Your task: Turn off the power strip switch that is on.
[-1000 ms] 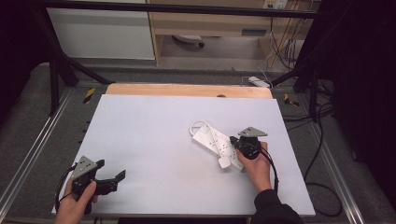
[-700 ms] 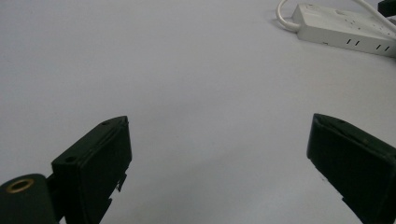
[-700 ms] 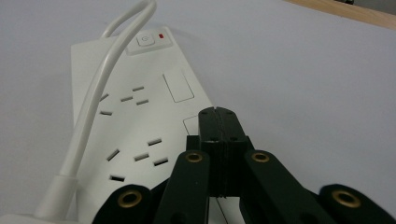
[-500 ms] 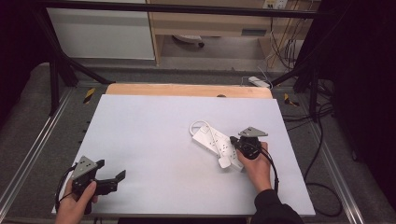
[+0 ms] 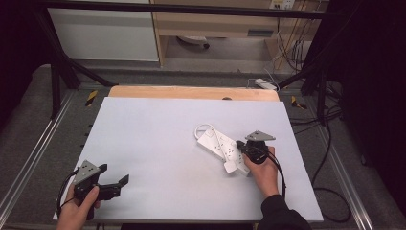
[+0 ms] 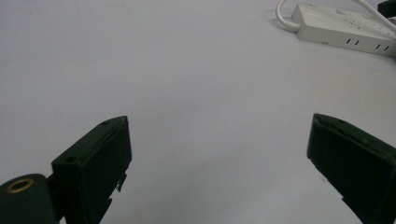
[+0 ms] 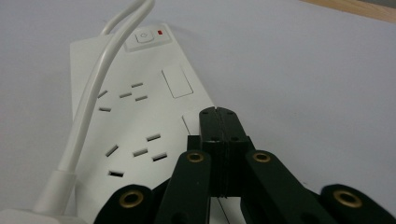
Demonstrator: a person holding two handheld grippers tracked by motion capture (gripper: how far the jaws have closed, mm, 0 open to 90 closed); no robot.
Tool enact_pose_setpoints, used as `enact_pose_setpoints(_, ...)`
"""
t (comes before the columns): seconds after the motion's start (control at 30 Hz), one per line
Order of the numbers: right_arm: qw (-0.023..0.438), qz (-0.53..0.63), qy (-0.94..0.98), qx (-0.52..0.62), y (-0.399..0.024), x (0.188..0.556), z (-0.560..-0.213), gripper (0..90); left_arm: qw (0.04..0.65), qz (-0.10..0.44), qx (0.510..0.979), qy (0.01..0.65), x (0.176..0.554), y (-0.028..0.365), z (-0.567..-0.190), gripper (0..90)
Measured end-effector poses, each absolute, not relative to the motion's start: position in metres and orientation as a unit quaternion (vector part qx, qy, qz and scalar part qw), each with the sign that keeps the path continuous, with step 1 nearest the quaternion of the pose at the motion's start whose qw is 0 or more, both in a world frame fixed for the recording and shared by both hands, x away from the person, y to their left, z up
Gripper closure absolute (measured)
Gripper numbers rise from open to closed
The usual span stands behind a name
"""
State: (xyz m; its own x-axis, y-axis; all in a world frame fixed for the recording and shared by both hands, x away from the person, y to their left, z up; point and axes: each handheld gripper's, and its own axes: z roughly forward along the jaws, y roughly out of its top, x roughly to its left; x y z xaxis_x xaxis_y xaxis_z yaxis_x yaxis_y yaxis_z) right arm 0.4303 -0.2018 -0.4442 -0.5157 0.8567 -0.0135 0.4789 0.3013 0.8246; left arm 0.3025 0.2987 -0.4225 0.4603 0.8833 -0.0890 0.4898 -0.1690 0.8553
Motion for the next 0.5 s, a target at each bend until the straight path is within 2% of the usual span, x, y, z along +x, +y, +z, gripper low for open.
enact_pose_setpoints(0.5,0.234,0.403,0.773,0.43,-0.1996,0.43,-0.4439,90.0,0.443,0.223,0.73,0.469,0.3025,0.2984,-0.4226,6.7)
